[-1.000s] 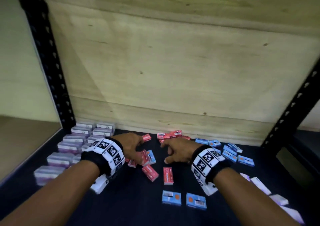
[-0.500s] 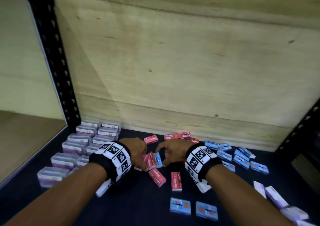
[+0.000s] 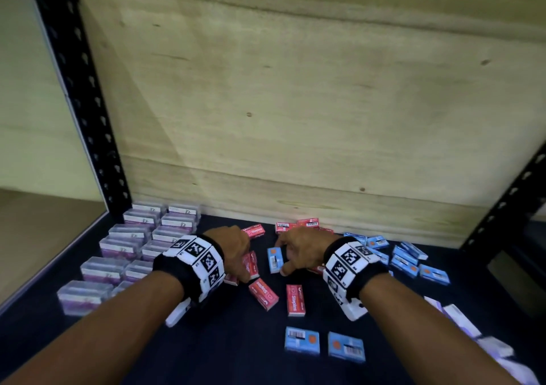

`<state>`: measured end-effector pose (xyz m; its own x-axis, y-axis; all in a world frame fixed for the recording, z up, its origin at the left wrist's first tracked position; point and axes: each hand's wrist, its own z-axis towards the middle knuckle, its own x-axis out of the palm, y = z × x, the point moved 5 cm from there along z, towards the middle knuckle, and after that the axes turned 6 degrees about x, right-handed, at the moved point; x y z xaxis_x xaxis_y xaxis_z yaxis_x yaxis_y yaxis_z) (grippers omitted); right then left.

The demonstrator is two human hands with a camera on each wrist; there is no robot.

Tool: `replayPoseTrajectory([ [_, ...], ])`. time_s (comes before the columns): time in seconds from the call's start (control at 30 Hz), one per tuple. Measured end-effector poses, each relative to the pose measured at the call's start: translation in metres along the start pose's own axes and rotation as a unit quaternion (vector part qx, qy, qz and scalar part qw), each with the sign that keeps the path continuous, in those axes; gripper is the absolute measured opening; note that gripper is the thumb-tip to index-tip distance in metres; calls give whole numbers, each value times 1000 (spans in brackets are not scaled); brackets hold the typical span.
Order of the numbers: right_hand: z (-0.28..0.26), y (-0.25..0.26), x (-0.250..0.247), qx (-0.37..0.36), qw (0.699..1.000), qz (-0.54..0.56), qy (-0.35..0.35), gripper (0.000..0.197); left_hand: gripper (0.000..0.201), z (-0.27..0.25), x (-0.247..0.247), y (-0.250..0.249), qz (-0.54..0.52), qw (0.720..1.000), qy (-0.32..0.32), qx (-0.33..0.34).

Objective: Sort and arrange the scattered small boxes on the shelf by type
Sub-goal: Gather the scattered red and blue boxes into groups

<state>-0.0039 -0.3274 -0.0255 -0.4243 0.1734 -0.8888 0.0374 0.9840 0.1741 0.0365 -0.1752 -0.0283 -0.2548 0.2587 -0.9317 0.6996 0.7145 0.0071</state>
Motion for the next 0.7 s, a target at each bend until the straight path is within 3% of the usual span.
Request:
replayPoseTrajectory([
  [0.17, -29, -56, -18, 49, 996, 55, -49, 47, 57, 2, -8, -13, 34, 999, 9, -10],
  [0.37, -80, -163, -26, 215, 970, 56, -102, 60, 60, 12, -11, -18, 35, 999, 25, -23],
  [0.53, -111, -222, -9, 340, 938, 1, -62, 59, 47, 12, -11, -27, 42, 999, 3, -24],
  [0.7, -122, -249, 13, 383, 922, 2, -48, 61, 52, 10, -12, -32, 43, 999, 7, -30],
])
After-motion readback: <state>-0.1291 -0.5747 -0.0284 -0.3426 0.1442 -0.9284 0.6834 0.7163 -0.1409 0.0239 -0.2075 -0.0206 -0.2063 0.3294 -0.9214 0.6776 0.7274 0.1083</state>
